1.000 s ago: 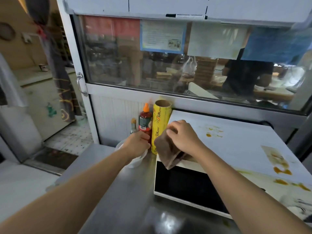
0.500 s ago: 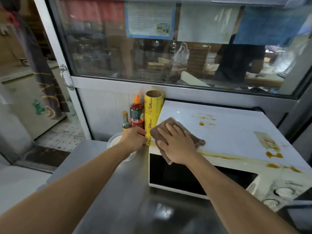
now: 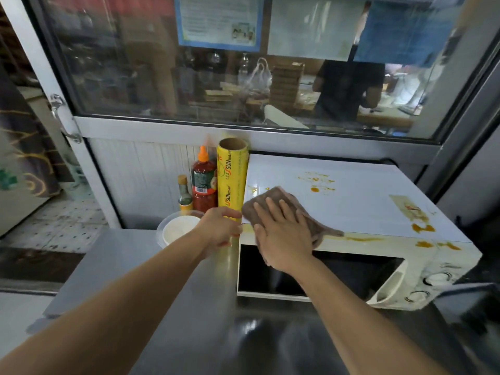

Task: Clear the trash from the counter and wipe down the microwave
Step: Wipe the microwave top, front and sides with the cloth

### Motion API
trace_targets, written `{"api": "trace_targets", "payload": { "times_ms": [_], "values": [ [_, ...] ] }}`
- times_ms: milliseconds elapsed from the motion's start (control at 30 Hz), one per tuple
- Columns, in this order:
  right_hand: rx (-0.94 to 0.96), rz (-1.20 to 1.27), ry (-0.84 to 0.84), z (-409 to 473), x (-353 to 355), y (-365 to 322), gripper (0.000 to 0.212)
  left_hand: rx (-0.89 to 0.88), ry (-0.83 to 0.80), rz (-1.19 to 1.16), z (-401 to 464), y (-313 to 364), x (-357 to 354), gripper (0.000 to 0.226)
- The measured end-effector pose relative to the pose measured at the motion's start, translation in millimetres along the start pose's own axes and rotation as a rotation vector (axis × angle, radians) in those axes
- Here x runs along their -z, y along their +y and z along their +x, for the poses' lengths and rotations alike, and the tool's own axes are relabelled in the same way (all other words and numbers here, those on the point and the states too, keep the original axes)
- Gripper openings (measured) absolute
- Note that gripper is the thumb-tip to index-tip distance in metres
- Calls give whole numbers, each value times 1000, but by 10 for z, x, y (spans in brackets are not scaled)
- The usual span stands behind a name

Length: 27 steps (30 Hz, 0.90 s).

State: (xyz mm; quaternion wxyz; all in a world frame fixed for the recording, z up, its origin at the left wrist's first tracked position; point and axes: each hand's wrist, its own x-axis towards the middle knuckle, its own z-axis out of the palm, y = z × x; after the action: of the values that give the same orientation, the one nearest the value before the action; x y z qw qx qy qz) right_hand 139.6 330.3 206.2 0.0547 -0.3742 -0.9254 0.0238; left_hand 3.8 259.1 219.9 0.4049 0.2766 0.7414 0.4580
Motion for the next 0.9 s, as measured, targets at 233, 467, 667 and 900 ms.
{"api": "trace_targets", "payload": {
  "times_ms": [233, 467, 667, 900],
  "values": [
    [-17, -5, -48, -14, 15, 131, 53, -10, -25, 16, 49, 21, 40, 26],
    [-348, -33, -46, -269, 102, 870, 55, -24, -4, 73, 75, 29, 28, 27],
    [-62, 14, -30, -141, 64, 172, 51, -24, -40, 31, 13, 49, 59, 26],
    [13, 53, -98, 179, -17, -213, 50, 24, -92, -25, 96, 57, 218, 31]
  ]
}}
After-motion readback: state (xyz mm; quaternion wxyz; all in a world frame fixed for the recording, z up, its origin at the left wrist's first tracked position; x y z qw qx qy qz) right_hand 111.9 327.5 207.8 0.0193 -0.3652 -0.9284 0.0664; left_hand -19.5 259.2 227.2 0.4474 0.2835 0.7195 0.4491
